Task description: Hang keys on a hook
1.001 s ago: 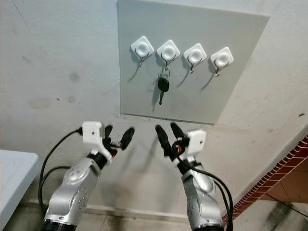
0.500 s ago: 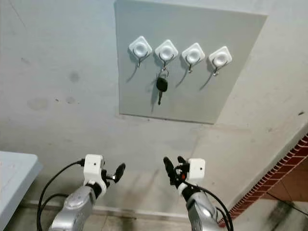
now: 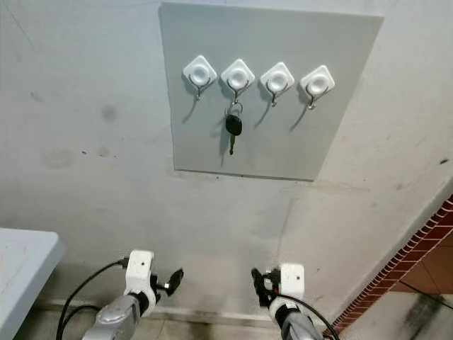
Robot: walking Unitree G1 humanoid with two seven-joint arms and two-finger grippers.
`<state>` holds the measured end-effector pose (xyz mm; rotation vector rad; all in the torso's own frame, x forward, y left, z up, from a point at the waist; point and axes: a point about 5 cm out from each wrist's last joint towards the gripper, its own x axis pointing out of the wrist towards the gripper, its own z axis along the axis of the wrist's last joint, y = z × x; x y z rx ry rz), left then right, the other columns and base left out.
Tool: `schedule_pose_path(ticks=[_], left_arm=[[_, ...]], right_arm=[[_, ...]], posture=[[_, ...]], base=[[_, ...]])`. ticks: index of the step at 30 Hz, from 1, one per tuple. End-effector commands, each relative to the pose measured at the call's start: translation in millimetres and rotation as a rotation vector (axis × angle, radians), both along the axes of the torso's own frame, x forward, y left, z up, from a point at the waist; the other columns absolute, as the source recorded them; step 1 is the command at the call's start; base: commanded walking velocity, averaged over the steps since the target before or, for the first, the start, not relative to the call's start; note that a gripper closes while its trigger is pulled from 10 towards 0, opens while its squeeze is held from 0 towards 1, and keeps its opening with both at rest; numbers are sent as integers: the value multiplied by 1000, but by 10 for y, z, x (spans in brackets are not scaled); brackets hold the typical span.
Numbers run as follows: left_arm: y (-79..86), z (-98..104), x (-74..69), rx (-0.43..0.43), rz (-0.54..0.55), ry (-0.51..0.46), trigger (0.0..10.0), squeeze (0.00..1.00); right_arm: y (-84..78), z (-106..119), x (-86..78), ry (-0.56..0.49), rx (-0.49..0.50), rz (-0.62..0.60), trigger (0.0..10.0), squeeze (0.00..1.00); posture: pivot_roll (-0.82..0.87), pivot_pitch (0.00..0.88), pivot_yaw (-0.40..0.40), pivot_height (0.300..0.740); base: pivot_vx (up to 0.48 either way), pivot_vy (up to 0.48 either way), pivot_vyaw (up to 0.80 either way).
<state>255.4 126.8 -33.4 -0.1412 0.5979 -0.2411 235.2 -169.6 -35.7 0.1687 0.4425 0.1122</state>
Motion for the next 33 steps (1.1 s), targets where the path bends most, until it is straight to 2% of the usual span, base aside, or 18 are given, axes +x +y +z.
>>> schedule_pose_path(ticks=[1,6,14,19,27,33], left_arm=[[45,-75,-67,27,-4,47,10000,0],[105,-166,-173,32,10,92,10000,0],[284,-288,-342,21,108,170,10000,0],[423,-399,-531,55,153,243,10000,0],[452,-487,-698,66,151,300,10000,0],[427,-489,-697,68,141,300,10000,0]], right_arm=[[-59,-69,-54,57,-29,-25,10000,0],[-131,-164,-152,134,-62,-58,10000,0],[-246,-311,-376,246,-91,-89,10000,0],[-315,-454,-637,361,-123,-109,10000,0],[-319,-569,-877,461,-127,-134,10000,0],[-302,-583,-901,473,-127,-134,10000,0]], posture=[[12,0,11,740],[-2,0,9,740],[-6,0,1,740],[-3,0,1,740],[-4,0,5,740],[-10,0,7,740]], base=[[0,0,0],[0,0,0],[0,0,0],[0,0,0],[0,0,0],[0,0,0]])
